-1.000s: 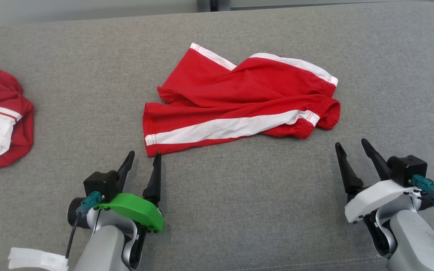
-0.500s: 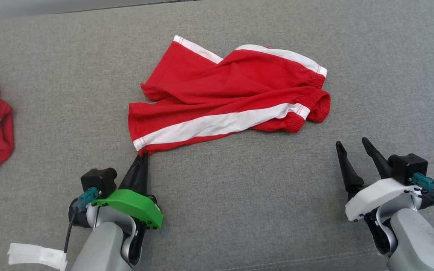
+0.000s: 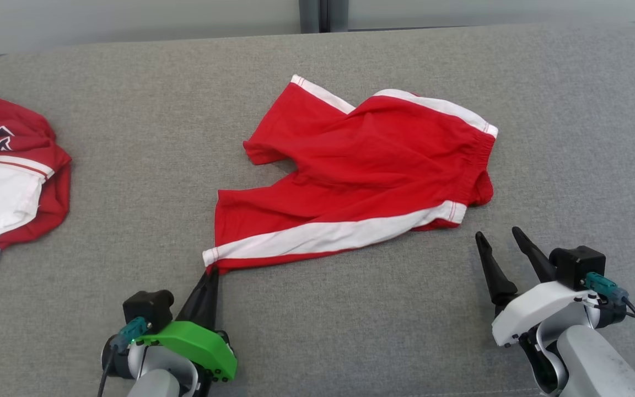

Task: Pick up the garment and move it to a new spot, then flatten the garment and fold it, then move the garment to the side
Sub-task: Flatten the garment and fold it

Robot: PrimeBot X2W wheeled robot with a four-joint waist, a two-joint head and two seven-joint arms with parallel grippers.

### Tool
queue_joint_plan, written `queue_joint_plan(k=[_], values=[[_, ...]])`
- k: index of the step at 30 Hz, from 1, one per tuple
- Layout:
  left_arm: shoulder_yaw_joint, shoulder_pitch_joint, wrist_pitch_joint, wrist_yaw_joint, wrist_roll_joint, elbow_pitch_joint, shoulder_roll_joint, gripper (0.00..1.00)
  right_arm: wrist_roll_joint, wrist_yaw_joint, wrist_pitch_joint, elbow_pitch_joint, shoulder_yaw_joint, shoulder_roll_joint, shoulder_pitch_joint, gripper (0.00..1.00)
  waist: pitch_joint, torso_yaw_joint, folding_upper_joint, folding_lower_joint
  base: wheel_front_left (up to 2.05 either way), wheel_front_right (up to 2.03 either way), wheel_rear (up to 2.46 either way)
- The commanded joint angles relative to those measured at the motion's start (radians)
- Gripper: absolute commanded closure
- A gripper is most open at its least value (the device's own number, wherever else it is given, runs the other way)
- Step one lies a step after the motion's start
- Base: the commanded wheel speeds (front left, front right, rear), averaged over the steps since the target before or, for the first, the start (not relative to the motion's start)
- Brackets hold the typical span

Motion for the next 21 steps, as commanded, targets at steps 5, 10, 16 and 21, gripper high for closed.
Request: queue_joint_plan(k=[5, 10, 16, 21], values=[[0.076, 0.022, 0.001, -0.003, 0.041, 0.017, 0.024, 0.58, 0.018, -0.002, 0.000, 0.003, 0.016, -0.001, 0.018, 0.00, -0.037, 0.025, 0.0000, 0.0000, 0.00, 0.00, 0.00], [0.114, 0.033, 0.001, -0.003, 0.075, 0.028, 0.015, 0.00, 0.024, -0.002, 0.000, 0.009, 0.031, 0.003, 0.022, 0.00, -0.052, 0.020, 0.0000, 0.0000, 0.00, 0.00, 0.00], [0.189, 0.065, 0.001, -0.001, 0.144, 0.009, 0.005, 0.00, 0.032, -0.002, 0.000, 0.004, 0.034, 0.009, 0.033, 0.00, -0.073, 0.014, 0.0000, 0.0000, 0.00, 0.00, 0.00], [0.242, 0.114, 0.001, 0.007, 0.201, -0.060, -0.001, 0.00, 0.014, -0.002, 0.000, -0.010, 0.015, 0.019, 0.054, 0.00, -0.103, 0.016, 0.0000, 0.0000, 0.00, 0.00, 0.00]])
